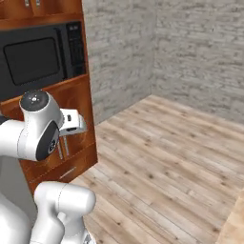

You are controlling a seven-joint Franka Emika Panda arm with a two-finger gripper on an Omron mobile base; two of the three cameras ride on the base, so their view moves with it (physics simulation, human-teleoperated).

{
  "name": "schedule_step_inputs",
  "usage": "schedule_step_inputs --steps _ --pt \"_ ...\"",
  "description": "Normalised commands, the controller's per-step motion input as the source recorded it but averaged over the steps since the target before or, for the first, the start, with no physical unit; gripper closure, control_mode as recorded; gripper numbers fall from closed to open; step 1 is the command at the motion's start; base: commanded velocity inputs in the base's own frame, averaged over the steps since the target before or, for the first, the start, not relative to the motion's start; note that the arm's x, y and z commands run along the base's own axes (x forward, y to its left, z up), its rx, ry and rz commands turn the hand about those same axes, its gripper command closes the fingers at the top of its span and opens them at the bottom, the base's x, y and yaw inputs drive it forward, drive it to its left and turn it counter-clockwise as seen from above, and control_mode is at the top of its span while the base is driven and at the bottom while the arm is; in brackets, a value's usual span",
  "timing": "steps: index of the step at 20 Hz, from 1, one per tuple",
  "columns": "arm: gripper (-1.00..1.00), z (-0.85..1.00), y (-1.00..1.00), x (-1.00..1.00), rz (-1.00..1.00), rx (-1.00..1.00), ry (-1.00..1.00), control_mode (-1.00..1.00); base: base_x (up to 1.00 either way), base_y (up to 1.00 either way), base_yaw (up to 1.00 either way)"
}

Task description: Pick up both pears from the fridge and place them inside the tupperware on the counter.

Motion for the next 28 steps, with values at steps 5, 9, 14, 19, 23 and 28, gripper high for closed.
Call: schedule_step_inputs --steps 5,9,14,19,23,28 --pt "-1.00 0.00 0.00 0.00 0.00 0.00 0.00 1.00 0.12 0.00 0.59" --pt "-1.00 0.00 0.00 0.00 0.00 0.00 0.00 1.00 -0.46 0.25 0.65" --pt "-1.00 0.00 0.00 0.00 0.00 0.00 0.00 1.00 -0.42 0.43 0.65" --pt "-1.00 0.00 0.00 0.00 0.00 0.00 0.00 1.00 -0.05 0.45 0.62" --pt "-1.00 0.00 0.00 0.00 0.00 0.00 0.00 1.00 0.09 0.14 0.59" --pt "-1.00 0.00 0.00 0.00 0.00 0.00 0.00 1.00 0.42 0.02 0.55"
